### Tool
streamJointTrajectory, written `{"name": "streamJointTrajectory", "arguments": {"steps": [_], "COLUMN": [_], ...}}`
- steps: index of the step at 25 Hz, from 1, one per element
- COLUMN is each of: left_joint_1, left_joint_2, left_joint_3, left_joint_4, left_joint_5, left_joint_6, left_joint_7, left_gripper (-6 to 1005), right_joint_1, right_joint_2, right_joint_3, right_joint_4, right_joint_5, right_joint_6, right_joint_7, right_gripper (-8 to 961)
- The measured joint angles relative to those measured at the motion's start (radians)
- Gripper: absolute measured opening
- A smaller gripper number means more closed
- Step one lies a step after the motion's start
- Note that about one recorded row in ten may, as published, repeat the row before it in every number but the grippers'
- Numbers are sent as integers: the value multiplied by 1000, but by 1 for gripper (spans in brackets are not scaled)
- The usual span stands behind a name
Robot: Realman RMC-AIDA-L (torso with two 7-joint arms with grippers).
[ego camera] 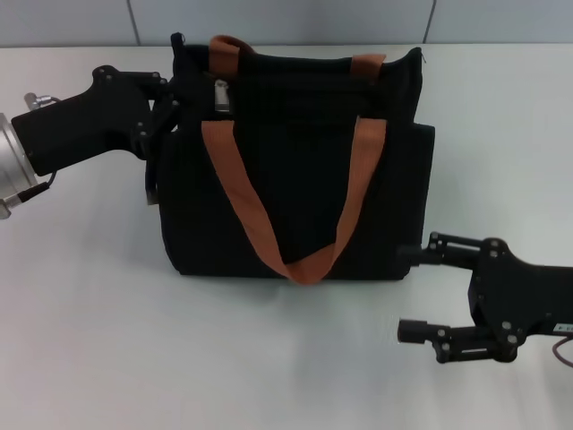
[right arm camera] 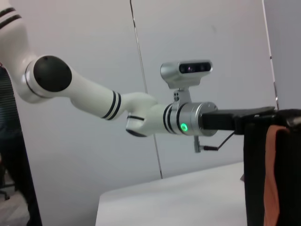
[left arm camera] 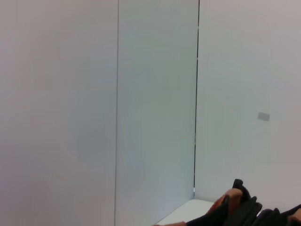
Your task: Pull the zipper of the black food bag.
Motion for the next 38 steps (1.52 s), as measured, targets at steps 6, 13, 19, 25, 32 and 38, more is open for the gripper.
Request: {"name": "streamJointTrajectory", "arguments": {"steps": [6,13,19,25,32,38], "left_joint_1": [-14,-20,-20,-22,-40,-41], "left_joint_2": [-10,-12,-12,-20,-27,-27], "left_joint_3": [0,0,0,0,3,0], "left_joint_4": [0,0,2,3,3,3], "left_joint_5": [-1,-2,-25,-30,-33,-40], "left_joint_6": [-2,-6,-4,-8,-17,-26], "left_joint_7": [-1,-3,-47,-54,-84,-90], "left_gripper": [10,11,11,12,12,12], "right_joint_1": [4,69,152,227,302,318], "right_joint_2": [-3,-8,-23,-23,-15,-24], "right_joint_3": [0,0,-5,-17,-91,-118], "right_joint_4": [0,-3,0,-4,-1,-27], "right_joint_5": [103,279,313,309,306,307], "right_joint_6": [-42,-90,-37,107,227,256], "right_joint_7": [83,369,609,708,744,802], "right_gripper": [813,810,792,774,753,735]}}
